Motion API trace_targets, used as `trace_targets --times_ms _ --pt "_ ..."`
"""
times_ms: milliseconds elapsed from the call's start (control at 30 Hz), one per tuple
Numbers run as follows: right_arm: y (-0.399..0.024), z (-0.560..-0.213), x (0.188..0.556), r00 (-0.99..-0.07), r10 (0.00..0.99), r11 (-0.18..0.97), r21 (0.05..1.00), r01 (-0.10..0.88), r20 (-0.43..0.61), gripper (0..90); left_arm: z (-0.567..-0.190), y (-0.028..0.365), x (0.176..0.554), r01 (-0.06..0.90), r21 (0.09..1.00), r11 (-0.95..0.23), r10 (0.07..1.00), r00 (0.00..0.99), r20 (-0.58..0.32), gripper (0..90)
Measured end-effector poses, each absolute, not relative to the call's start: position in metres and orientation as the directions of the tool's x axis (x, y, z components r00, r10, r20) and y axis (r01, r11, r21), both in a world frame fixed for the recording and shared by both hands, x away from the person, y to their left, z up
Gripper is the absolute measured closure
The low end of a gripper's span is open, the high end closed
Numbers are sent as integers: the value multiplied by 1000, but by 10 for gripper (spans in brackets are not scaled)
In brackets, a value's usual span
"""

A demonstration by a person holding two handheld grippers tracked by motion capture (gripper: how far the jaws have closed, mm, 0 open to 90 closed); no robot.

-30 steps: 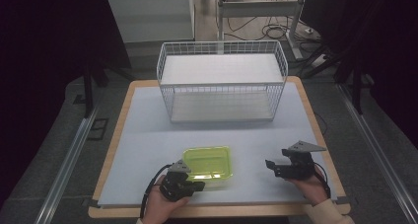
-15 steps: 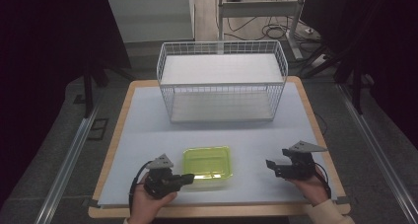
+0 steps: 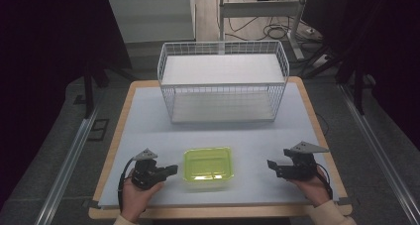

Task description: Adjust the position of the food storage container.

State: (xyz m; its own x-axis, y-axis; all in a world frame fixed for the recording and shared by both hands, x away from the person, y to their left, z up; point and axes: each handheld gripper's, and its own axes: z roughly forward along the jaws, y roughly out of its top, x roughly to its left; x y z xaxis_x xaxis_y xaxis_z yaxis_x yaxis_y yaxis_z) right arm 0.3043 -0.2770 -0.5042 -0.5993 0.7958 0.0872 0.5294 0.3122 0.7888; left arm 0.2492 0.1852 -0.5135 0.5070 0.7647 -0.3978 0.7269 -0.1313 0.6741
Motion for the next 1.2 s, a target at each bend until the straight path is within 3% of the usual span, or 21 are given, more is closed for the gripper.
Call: trace_targets --times_ms 1200 --pt "-272 -505 303 -610 788 325 786 526 83 188 -531 143 281 761 617 -200 766 514 -386 900"
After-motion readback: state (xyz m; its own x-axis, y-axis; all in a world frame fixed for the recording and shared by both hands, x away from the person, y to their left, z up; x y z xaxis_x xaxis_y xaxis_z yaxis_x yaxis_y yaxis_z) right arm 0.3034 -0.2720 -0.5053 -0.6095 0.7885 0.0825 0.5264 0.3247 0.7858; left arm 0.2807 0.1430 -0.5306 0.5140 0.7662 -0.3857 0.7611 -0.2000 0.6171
